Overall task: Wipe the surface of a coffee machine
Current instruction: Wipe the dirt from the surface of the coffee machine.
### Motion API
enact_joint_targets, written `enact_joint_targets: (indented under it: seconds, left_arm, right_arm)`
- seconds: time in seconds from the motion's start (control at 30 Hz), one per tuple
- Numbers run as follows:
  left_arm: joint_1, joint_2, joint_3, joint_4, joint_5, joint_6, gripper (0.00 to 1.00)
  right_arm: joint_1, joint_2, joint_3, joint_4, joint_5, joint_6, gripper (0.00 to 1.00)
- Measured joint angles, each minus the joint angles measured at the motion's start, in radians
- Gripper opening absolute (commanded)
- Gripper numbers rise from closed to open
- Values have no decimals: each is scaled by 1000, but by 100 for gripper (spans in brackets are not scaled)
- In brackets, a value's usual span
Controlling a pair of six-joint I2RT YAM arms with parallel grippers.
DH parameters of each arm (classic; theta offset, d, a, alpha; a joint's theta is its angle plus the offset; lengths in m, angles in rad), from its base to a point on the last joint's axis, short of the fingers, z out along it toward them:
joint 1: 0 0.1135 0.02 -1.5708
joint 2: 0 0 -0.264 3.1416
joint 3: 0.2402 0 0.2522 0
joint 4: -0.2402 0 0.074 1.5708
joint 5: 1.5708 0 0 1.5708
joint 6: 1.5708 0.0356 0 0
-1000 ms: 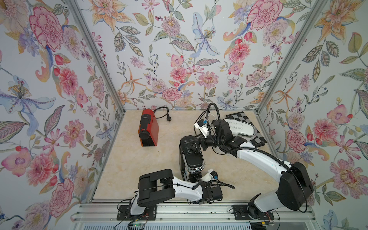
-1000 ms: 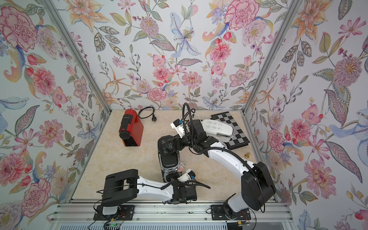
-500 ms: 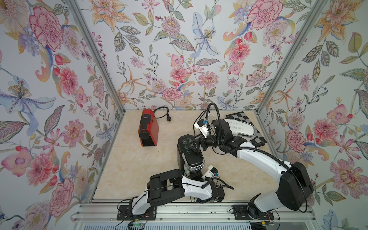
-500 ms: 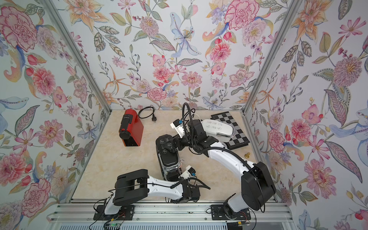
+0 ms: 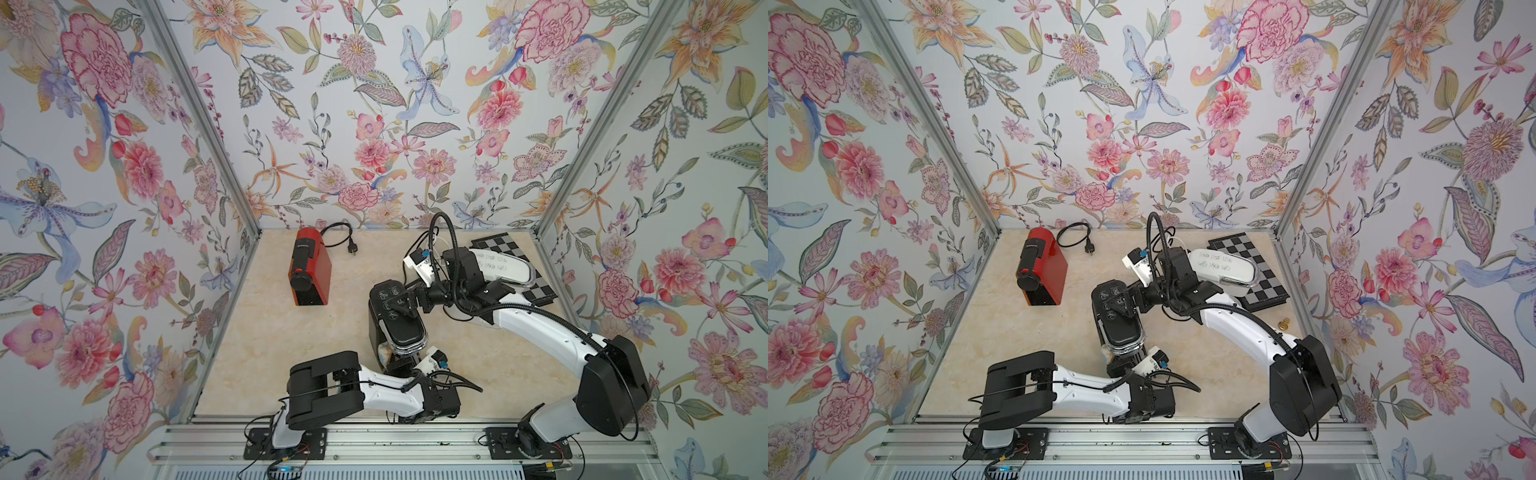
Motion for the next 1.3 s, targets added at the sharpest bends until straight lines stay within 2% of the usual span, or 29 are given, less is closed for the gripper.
enact_joint_targets:
  seconds: [0.23, 0.5, 0.63, 0.9, 1.1, 1.3]
  left_arm:
    - [-17, -5, -1, 108, 63, 137, 0]
    - [-118, -54, 78, 176, 164, 291, 0]
    - [-155, -105, 120, 198, 220, 350, 0]
    - [-186, -212, 179, 211, 293, 425, 0]
    - [-146, -290, 189, 216, 337, 446, 0]
    - [-18, -518, 129, 329, 524, 466, 0]
  right_arm:
    - [0, 5, 15, -25, 0, -7, 100]
    - [-36, 22, 34, -58, -44, -14, 100]
    - [-91, 14, 36, -98, -80, -10, 100]
    - [-243, -43, 81, -198, -68, -6, 100]
    - [-317, -171, 139, -202, -75, 5, 100]
    - [-375, -297, 124, -202, -95, 22, 100]
